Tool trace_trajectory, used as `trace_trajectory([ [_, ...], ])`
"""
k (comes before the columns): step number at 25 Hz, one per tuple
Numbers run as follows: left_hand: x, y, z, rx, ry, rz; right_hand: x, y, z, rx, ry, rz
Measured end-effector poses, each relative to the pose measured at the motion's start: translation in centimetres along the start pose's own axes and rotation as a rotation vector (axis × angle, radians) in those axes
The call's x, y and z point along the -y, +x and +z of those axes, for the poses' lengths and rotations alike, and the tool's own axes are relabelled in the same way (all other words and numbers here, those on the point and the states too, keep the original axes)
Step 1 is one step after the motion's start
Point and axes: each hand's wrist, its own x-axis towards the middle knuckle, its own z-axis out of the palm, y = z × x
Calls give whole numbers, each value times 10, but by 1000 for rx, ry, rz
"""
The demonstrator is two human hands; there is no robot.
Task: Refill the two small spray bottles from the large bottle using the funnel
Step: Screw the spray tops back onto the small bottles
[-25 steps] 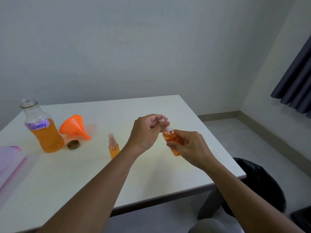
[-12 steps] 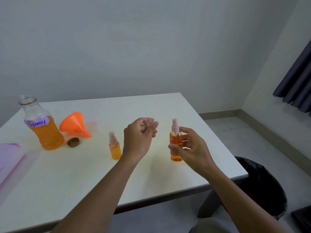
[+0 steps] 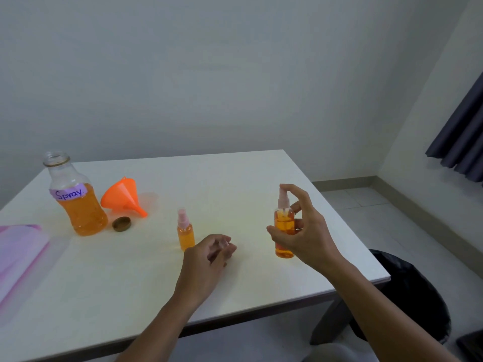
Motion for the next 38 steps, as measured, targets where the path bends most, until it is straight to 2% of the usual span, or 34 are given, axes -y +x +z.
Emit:
trace_trajectory([
  [10,11,-4,-3,12,34,56,3,16,14,58,31,128],
  [17,13,-4,-3,21,29,66,3,23,16,-46,82,41],
  [22,11,-4,-4,25,36,60,-3,28,18,-126,-292,-41],
  [29,12,-5,-2,13,61,60,-11,34,33,-4,-603,-49],
  [33,10,-5,-2,16,56,56,-14,39,37,21,-550,-24],
  [38,9,-5,-2,12,54,51,-10,41,37,56,-309,61],
])
